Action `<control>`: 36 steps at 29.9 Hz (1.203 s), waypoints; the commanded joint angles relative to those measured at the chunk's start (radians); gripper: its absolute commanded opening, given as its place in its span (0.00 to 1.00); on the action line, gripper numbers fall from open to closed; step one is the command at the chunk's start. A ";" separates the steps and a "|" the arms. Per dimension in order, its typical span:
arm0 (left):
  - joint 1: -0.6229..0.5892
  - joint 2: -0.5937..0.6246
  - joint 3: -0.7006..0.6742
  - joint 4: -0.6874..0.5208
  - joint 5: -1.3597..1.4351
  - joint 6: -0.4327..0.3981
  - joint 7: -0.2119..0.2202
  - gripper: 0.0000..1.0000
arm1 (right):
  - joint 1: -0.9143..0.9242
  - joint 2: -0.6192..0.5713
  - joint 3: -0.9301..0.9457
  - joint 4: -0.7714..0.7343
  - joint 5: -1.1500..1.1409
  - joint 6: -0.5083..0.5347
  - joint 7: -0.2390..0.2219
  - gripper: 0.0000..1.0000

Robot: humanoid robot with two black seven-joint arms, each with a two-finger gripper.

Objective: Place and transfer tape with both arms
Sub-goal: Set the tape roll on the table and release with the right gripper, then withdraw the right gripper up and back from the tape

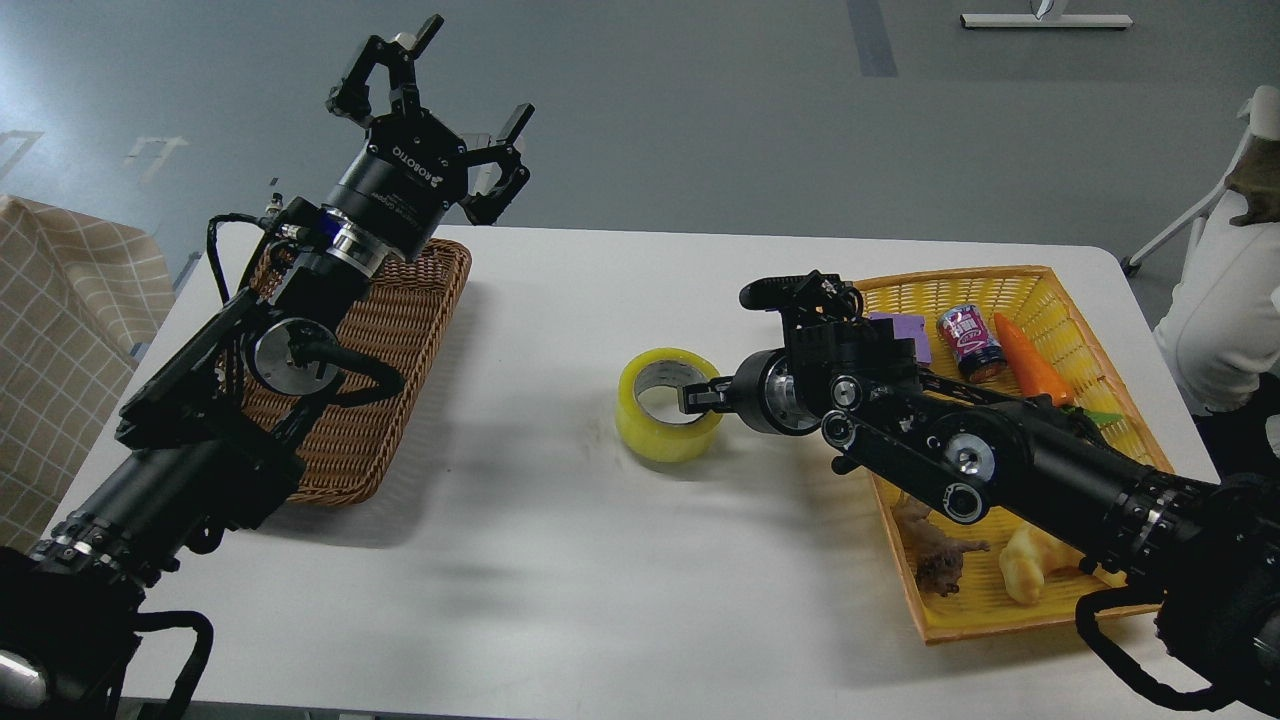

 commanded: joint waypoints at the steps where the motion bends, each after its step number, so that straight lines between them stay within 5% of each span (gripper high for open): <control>1: 0.000 0.000 0.000 0.000 0.000 0.000 0.000 0.98 | 0.014 0.007 -0.033 -0.009 0.002 0.000 0.000 0.30; 10: 0.000 0.000 0.000 0.000 0.000 0.000 0.000 0.98 | 0.015 0.022 -0.035 -0.024 0.002 0.000 0.001 0.45; 12: 0.000 0.003 0.000 0.000 0.000 0.000 0.000 0.98 | 0.018 0.022 -0.023 -0.022 0.005 0.000 0.001 0.97; 13: 0.000 0.003 -0.002 0.000 0.000 0.000 0.000 0.98 | 0.021 0.022 -0.021 -0.021 0.011 0.000 0.001 1.00; 27: -0.002 0.004 0.000 0.000 0.000 0.000 -0.002 0.98 | 0.155 -0.079 0.002 0.059 0.017 0.000 0.001 1.00; 36: 0.003 0.006 0.001 0.000 0.000 0.000 -0.002 0.98 | 0.153 -0.207 0.241 0.214 0.022 0.000 0.003 1.00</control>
